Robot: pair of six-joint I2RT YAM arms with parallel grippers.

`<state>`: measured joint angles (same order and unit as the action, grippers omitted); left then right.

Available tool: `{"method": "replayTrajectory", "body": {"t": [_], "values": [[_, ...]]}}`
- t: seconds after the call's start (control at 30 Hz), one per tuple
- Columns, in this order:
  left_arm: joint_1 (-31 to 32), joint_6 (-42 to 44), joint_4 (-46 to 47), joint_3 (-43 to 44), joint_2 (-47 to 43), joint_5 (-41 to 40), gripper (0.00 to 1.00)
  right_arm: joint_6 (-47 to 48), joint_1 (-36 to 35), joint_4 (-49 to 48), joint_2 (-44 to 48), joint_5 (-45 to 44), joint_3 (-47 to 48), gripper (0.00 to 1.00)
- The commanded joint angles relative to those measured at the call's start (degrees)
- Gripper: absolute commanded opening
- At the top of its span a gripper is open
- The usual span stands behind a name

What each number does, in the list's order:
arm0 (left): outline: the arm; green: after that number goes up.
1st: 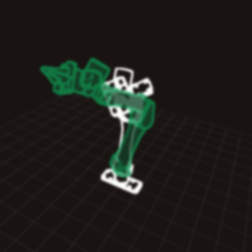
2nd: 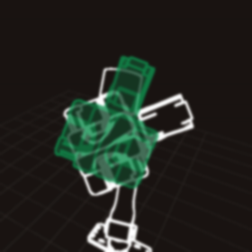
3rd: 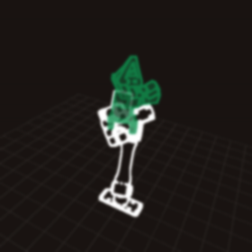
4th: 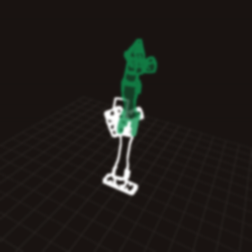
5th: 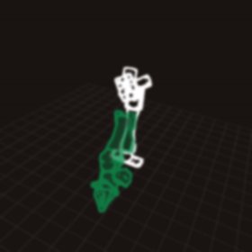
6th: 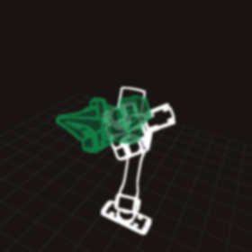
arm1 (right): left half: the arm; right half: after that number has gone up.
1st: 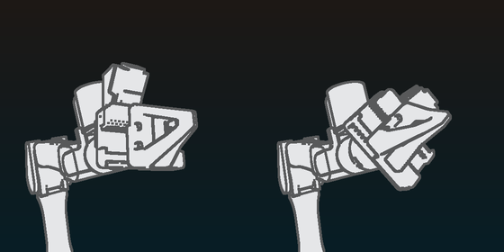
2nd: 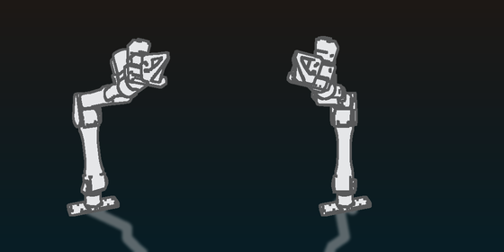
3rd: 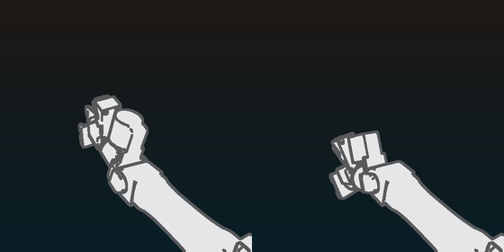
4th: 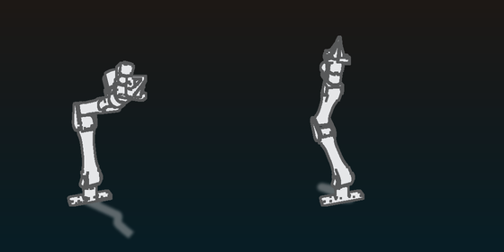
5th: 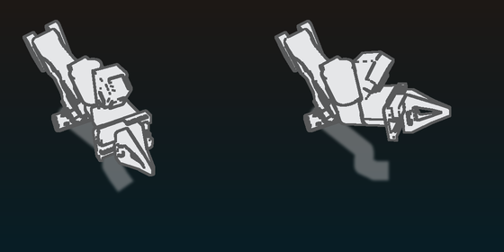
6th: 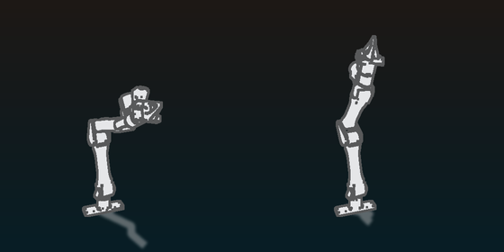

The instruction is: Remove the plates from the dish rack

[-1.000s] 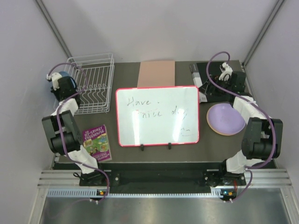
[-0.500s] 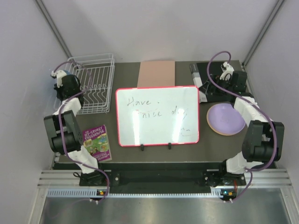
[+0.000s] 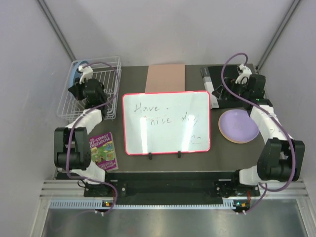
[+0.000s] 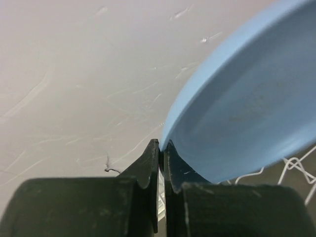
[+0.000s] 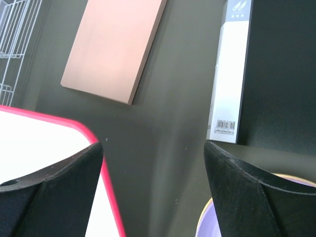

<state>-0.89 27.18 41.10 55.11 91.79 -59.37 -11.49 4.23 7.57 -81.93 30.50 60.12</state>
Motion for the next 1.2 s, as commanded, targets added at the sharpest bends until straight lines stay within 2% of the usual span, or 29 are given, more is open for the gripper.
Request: {"method": "replayTrajectory", "body": {"t": [0.0, 0.03, 0.1, 0.13, 0.2, 0.23, 0.3, 0.33, 0.4, 0.43, 0.53, 0.57, 0.67, 0.73, 0.87, 1.17], "values": [[2.4, -2.1, 1.7, 1.0, -10.1, -1.1, 0.00, 1.4, -0.6, 1.9, 7.5, -0.7, 1.1, 0.83], [2.8, -6.7, -4.8, 1.7, -11.7, -0.6, 0.00, 1.5, -0.6, 2.4, 8.6, -0.9, 0.7, 0.83], [3.8, -11.9, -11.2, 2.6, -16.3, 2.1, 0.00, 1.5, -0.6, 3.9, 12.0, -0.9, 0.4, 0.83], [4.1, -17.8, -20.9, 4.4, -17.8, 3.8, 0.00, 1.6, -0.6, 4.6, 13.1, -0.9, 0.4, 0.84], [5.3, -22.7, -27.7, 5.5, -22.4, 8.0, 0.00, 1.2, -0.6, 6.0, 16.6, -0.4, 0.1, 0.84], [5.6, -27.0, -30.6, 5.7, -24.0, 13.0, 0.00, 0.8, -0.6, 6.1, 17.8, -0.1, -0.1, 0.84], [6.3, -32.3, -37.5, 5.4, -28.1, 17.1, 0.00, 0.1, -0.6, 6.9, 20.7, 1.9, -0.3, 0.84], [6.4, -36.4, -39.6, 5.4, -29.3, 22.8, 0.00, -0.5, -0.7, 7.2, 21.6, 2.9, -0.5, 0.84], [7.2, -39.2, -43.5, 4.9, -31.8, 26.9, 0.00, -1.3, -1.2, 7.9, 24.6, 3.8, -1.0, 0.84], [7.6, -42.4, -45.1, 5.0, -32.5, 34.4, 0.00, -1.6, -1.6, 8.0, 25.8, 3.9, -1.8, 0.84], [10.7, -47.5, -44.7, 2.6, -33.3, 44.1, 0.00, -2.7, -3.2, 7.9, 30.3, 1.4, -3.7, 0.83], [13.5, -48.6, -43.8, 1.7, -33.3, 48.3, 0.00, -3.0, -3.5, 7.8, 31.7, 1.3, -4.0, 0.87], [20.5, -52.5, -41.6, -0.2, -33.2, 50.9, 0.00, -4.2, -6.2, 7.5, 32.7, 1.8, -4.6, 0.88], [26.2, -53.5, -41.6, 0.2, -32.3, 49.5, 0.00, -5.4, -8.1, 7.2, 33.0, 1.8, -4.5, 0.87], [33.2, -54.0, -40.0, 1.8, -30.5, 47.2, 0.00, -6.8, -11.6, 5.2, 34.1, -0.4, -5.0, 0.88], [42.0, -54.3, -39.4, 4.2, -27.5, 45.0, 0.00, -8.0, -20.2, 3.7, 33.0, -6.5, -5.1, 0.88]]}}
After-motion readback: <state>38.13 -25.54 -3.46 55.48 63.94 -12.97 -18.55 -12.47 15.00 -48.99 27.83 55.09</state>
